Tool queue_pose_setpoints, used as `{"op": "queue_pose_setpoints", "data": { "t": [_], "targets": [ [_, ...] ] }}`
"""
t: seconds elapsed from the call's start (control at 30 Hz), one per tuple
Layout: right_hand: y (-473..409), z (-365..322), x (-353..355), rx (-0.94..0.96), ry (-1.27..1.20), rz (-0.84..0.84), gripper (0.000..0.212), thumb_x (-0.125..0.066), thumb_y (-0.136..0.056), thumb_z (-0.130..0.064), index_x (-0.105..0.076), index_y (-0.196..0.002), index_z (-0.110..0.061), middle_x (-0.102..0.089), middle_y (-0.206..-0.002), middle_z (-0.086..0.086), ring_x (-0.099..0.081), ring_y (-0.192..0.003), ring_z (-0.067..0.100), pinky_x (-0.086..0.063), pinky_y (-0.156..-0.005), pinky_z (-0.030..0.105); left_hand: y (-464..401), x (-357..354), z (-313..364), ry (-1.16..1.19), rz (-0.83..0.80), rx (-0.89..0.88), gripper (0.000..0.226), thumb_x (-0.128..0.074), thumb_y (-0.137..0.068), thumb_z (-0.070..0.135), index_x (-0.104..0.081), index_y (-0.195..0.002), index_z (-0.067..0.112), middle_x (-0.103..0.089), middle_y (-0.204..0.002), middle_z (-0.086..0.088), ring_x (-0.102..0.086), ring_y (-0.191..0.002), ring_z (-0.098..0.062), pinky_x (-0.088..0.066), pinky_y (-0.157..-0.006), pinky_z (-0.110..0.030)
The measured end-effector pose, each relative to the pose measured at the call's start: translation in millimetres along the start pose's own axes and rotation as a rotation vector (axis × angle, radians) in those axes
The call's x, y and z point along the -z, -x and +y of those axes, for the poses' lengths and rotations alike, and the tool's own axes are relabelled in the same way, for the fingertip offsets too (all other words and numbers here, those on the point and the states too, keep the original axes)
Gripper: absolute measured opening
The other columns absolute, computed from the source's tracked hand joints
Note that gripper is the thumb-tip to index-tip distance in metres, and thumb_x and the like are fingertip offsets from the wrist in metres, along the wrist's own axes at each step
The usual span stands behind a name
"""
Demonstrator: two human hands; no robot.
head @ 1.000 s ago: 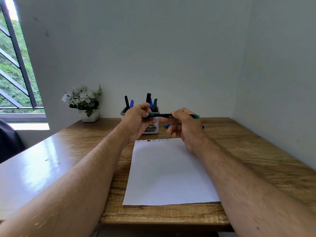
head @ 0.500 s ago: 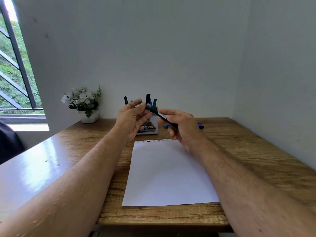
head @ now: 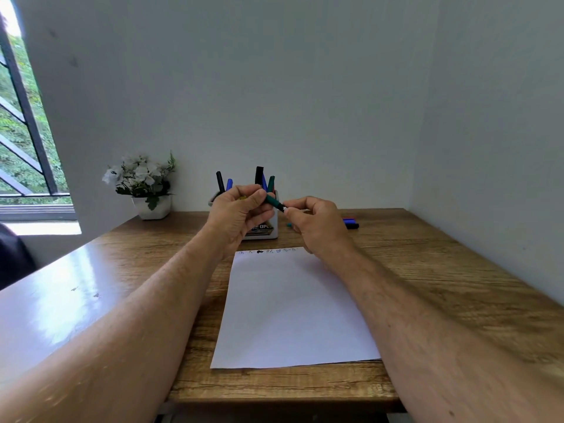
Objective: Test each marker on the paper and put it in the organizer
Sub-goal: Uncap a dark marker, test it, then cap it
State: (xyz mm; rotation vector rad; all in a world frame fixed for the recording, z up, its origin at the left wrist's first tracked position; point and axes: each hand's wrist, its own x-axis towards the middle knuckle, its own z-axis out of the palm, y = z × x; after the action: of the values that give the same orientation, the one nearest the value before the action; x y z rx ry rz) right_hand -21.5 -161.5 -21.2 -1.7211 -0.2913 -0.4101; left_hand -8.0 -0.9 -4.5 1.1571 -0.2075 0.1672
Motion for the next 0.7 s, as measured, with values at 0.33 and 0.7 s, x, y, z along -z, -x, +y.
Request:
{"op": "queue_pose_setpoints", "data": {
  "t": [0.33,0.7],
  "targets": [
    [5.0,-11.7,-0.9,-0.272,-0.446,-0.143,0.011,-0.055,-0.099,-0.010,-0.065,-0.102,-0.008,-0.046,-0.058,0.001,-0.027,-0.030,0.004,-0.021,-0.035,0.013,1.7,-4.0,3.2,0.055,-0.041,-0.013,0.018,-0.052,-0.096,-0.004,-0.054,-0.112,0.004,-0.076,-0.092,-0.011,-0.075,-0.084,-0.021,-0.061,-0.065,-0.030],
    [0.0,-2.9,-6.9,-0.191,-0.173,-0.117,0.020,-0.050,-0.102,-0.025,-0.062,-0.087,-0.017,-0.060,-0.063,0.002,-0.036,-0.034,0.007,-0.027,-0.039,0.018,3.3,-22.0,-12.6,-0.238,-0.001,-0.058,0.055,-0.066,-0.087,-0.008,-0.042,-0.130,0.016,-0.073,-0.104,-0.013,-0.072,-0.097,-0.028,-0.057,-0.090,-0.049]
  ]
}}
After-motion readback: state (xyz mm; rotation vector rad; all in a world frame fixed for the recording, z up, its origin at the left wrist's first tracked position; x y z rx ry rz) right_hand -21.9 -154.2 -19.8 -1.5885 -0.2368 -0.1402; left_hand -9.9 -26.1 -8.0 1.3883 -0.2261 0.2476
